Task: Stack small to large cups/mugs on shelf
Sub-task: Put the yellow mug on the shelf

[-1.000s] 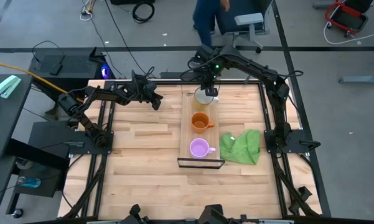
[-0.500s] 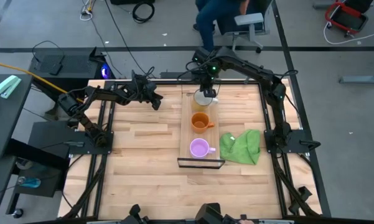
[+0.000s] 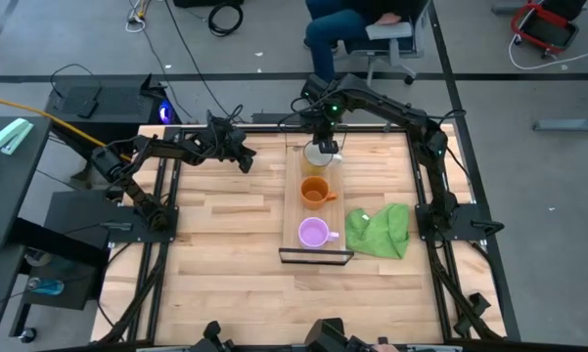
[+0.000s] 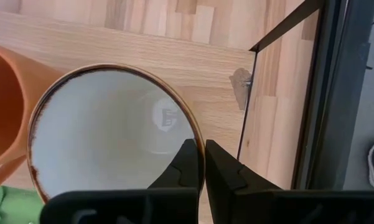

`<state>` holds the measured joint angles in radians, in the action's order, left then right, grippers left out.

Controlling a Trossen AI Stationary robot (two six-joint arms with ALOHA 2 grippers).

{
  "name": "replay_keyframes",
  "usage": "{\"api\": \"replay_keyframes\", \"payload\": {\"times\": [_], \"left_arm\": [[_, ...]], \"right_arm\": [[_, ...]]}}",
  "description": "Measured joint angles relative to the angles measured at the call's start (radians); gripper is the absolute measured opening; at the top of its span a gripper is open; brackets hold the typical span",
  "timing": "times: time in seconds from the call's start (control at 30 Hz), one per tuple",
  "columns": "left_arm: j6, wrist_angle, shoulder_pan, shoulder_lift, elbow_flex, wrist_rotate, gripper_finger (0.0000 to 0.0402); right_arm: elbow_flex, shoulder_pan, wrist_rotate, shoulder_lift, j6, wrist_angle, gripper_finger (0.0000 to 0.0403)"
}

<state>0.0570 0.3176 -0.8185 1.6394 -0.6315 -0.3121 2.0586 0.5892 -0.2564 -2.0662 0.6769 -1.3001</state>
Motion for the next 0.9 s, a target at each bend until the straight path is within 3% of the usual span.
{"api": "replay_keyframes", "payload": {"times": [0.9], "left_arm": [[0.0,0.0,0.0,0.0,0.0,0.0,0.0011]], "right_arm": [[-0.009,0.0,0.024,-0.002,-0.012,0.002,0.0009]]}}
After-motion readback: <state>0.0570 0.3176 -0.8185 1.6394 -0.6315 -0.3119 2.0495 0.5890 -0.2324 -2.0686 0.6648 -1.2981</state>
